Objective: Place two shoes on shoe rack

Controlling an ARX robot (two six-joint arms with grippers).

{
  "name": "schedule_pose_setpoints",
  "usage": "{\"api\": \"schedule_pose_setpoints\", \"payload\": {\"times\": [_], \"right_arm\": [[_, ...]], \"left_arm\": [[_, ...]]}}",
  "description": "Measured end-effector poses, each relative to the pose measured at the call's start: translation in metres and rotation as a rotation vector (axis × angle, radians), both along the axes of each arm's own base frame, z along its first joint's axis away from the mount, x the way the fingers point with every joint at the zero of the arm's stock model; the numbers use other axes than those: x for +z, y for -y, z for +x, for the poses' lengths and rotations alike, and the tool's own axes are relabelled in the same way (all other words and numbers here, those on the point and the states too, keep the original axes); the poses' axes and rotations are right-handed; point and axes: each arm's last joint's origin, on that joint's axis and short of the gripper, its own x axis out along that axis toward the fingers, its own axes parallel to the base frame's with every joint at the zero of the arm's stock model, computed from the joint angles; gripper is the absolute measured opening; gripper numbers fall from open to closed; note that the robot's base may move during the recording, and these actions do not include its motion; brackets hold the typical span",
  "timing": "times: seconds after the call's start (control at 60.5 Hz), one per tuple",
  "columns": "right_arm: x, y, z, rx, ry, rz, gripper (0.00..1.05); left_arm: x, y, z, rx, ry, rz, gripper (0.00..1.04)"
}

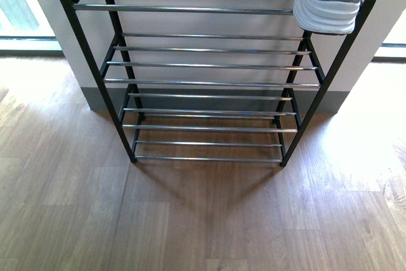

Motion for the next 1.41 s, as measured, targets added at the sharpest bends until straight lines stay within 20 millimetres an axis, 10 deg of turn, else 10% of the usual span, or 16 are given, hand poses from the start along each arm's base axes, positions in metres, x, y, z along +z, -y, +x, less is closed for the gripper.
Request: {"api": "schedule_pose_setpoints", "payload": {"times": [1.406], "right_arm": [[0.003, 0.0, -0.044, 0.0, 0.018, 0.0, 0.01]], "left_arm": [[0.0, 0.0, 0.0, 0.0, 0.0, 0.0, 0.01]]}}
